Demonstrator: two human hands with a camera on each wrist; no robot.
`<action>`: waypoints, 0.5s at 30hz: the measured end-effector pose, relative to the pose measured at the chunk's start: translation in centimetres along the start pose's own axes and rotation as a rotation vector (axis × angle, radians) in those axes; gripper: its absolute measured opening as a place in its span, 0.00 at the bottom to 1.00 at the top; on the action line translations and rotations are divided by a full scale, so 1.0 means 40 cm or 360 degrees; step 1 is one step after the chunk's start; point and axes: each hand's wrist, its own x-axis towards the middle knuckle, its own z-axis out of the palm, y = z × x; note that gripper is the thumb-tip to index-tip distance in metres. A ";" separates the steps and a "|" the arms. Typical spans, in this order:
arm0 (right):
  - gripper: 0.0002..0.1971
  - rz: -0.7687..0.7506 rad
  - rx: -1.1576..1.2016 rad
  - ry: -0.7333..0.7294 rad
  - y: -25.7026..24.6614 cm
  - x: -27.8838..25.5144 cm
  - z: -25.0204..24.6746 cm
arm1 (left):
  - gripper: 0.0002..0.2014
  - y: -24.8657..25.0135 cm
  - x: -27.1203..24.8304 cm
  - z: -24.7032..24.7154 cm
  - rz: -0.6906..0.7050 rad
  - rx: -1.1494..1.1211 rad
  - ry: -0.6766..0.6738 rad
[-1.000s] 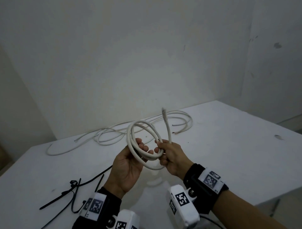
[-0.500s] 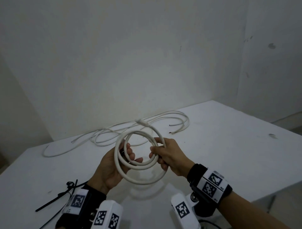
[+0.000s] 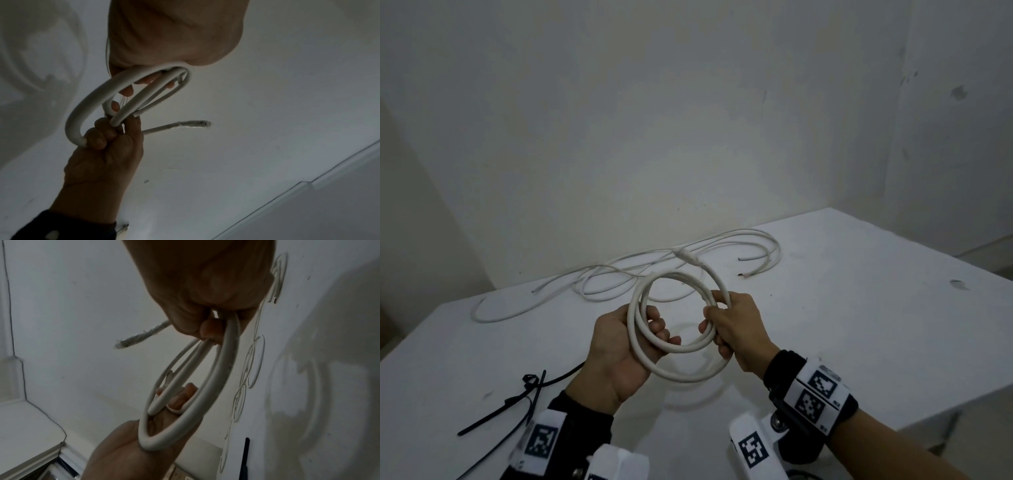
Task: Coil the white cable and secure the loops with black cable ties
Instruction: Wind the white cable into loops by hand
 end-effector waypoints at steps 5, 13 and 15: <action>0.09 -0.0071 -0.0102 0.0016 0.005 -0.003 0.000 | 0.21 0.006 0.005 -0.001 0.0020 0.0213 0.0061; 0.14 -0.0127 -0.0228 -0.0100 0.008 -0.016 0.007 | 0.30 -0.019 0.004 0.002 0.0318 0.0633 0.0348; 0.16 -0.0146 -0.0218 -0.0110 0.002 -0.020 0.006 | 0.27 -0.031 0.010 -0.005 0.0494 0.0840 0.0326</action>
